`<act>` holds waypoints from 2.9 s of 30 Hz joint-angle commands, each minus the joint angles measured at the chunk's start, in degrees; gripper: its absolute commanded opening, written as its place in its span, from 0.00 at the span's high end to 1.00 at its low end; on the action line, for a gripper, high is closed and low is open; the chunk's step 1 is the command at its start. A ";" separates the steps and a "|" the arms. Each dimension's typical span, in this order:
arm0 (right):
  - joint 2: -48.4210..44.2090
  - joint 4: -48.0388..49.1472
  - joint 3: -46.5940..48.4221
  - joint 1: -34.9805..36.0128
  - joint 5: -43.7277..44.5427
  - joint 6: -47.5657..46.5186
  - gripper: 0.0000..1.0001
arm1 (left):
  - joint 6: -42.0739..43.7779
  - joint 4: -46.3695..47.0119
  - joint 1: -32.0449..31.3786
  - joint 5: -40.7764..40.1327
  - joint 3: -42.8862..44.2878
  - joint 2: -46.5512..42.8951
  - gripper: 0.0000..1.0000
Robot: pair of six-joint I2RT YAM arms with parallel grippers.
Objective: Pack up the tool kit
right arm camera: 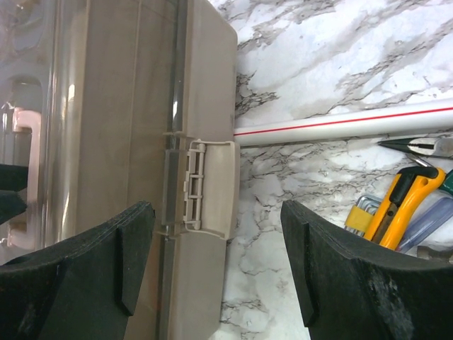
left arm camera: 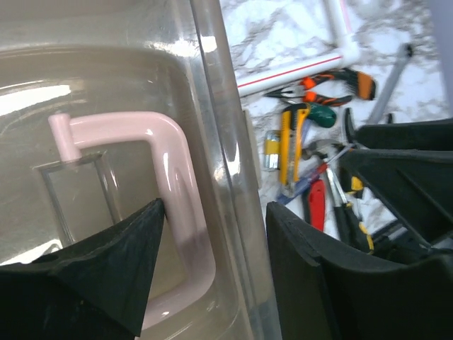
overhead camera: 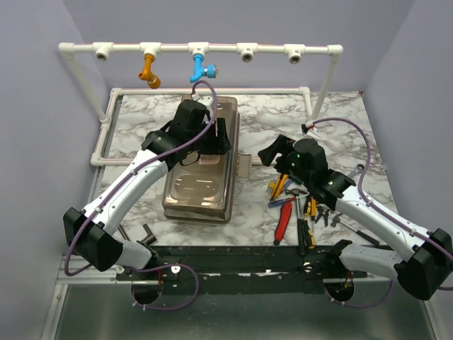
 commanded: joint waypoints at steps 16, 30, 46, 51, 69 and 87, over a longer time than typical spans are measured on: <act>5.84 6.52 2.43 0.01 -12.02 1.70 0.21 | -16.00 26.44 10.45 41.19 -16.88 -13.91 0.63; 9.54 -4.35 16.39 0.03 -18.22 -3.68 0.33 | -15.85 27.10 12.61 41.87 -16.72 -13.34 0.73; 16.60 -6.15 21.68 1.70 -21.80 -0.17 0.60 | -8.85 15.76 12.52 33.43 -12.38 -13.84 0.59; 7.41 -7.15 16.19 1.65 -7.51 0.82 0.30 | -4.80 7.51 4.40 18.88 -8.84 -12.58 0.35; -5.77 -14.14 6.48 1.57 4.50 0.11 0.23 | -3.39 0.69 -6.90 5.39 -2.60 0.07 0.29; -2.56 -10.67 6.86 1.59 -8.46 -0.46 0.28 | -12.92 22.51 0.24 30.32 -17.72 -2.97 0.37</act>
